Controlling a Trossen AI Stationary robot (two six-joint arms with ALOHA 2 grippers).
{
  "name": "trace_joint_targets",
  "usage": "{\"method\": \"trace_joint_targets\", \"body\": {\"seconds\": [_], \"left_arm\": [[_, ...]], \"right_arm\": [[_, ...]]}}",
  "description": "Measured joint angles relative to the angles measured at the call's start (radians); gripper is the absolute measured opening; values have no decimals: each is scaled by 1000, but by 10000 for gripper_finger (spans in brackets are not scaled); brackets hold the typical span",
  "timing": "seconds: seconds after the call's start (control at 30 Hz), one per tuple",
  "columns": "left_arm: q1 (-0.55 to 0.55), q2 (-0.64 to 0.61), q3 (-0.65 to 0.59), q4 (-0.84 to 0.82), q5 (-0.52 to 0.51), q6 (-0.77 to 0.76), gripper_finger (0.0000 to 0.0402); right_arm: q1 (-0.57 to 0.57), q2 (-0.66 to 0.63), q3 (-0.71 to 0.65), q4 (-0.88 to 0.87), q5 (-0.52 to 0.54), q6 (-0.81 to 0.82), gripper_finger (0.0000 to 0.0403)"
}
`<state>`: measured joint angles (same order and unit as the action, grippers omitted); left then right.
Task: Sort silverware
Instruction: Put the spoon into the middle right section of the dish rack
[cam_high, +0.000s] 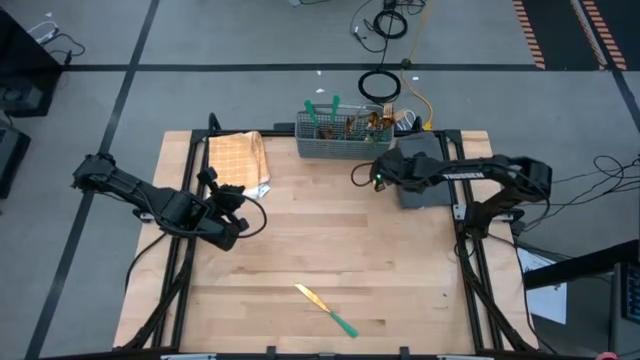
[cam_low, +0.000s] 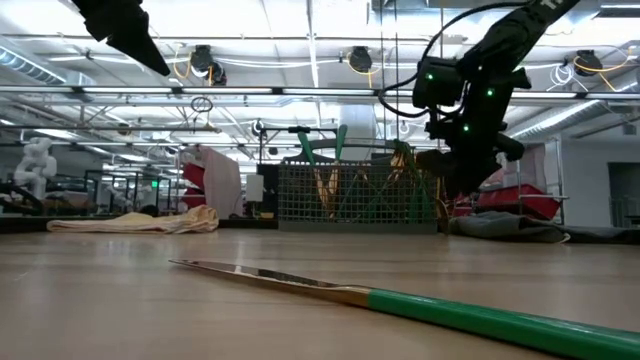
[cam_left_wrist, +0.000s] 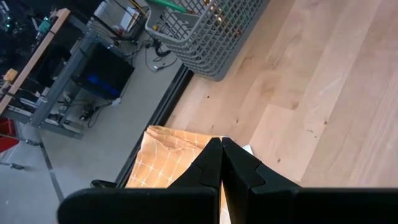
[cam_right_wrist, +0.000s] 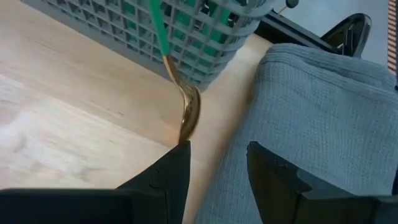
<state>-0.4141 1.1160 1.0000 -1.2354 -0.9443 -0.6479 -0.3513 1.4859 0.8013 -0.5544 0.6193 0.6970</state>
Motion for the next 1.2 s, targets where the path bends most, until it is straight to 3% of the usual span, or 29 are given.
{"method": "trace_joint_targets", "body": {"seconds": [0.37, 0.47, 0.6, 0.7, 1.07, 1.2], "left_arm": [[0, 0, 0, -3, 0, 0, 8], [0, 0, 0, -3, 0, 0, 8], [0, 0, 0, -3, -1, 0, 8], [0, 0, 0, -3, 0, 0, 8], [0, 0, 0, -3, 9, 0, 8], [-1, 0, 0, -3, 12, 0, 8]], "right_arm": [[-17, 95, 0, 29, -23, -5, 139], [-33, 128, 0, 39, -17, -2, 108], [-42, 178, 0, 79, -9, -38, 21], [-18, 186, 1, 96, 6, -49, 4], [102, 56, 2, -34, -9, -6, 2], [105, 26, 2, -54, -21, 21, 25]]}}
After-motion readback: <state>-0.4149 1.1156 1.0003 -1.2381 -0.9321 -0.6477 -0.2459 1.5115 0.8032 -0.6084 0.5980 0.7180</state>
